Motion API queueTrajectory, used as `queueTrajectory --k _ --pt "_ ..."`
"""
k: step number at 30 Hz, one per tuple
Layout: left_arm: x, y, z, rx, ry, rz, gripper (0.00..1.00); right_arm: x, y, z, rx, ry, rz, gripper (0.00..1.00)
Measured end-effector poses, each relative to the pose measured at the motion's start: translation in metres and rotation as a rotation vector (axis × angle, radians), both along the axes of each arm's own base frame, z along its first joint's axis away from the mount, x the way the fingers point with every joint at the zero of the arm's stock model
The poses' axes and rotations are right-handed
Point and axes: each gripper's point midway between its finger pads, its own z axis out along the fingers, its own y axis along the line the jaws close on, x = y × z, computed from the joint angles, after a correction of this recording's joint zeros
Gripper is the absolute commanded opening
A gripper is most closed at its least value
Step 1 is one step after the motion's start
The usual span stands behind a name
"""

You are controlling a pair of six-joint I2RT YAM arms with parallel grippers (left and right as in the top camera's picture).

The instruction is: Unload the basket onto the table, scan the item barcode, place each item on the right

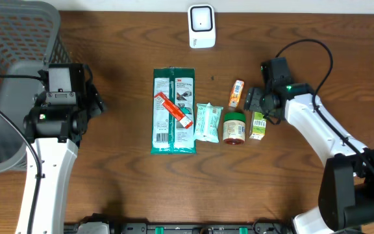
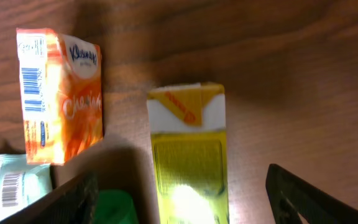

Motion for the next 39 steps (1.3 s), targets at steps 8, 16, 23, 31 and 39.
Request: queueTrajectory --k 8,16,23,31,39 --pt "0.000 0.000 0.000 0.000 0.000 0.000 0.87 -0.006 -0.001 -0.023 0.007 -0.019 0.001 0.69" --pt "0.000 0.000 0.000 0.000 0.000 0.000 0.87 -0.002 0.000 -0.023 0.002 -0.040 0.022 0.66" --pt "0.000 0.000 0.000 0.000 0.000 0.000 0.87 0.003 0.000 -0.020 0.001 -0.063 0.023 0.64" --pt "0.000 0.000 0.000 0.000 0.000 0.000 0.87 0.004 -0.006 -0.020 -0.032 -0.067 0.016 0.50" --pt "0.000 0.000 0.000 0.000 0.000 0.000 0.87 -0.001 -0.007 -0.022 -0.041 -0.044 0.016 0.44"
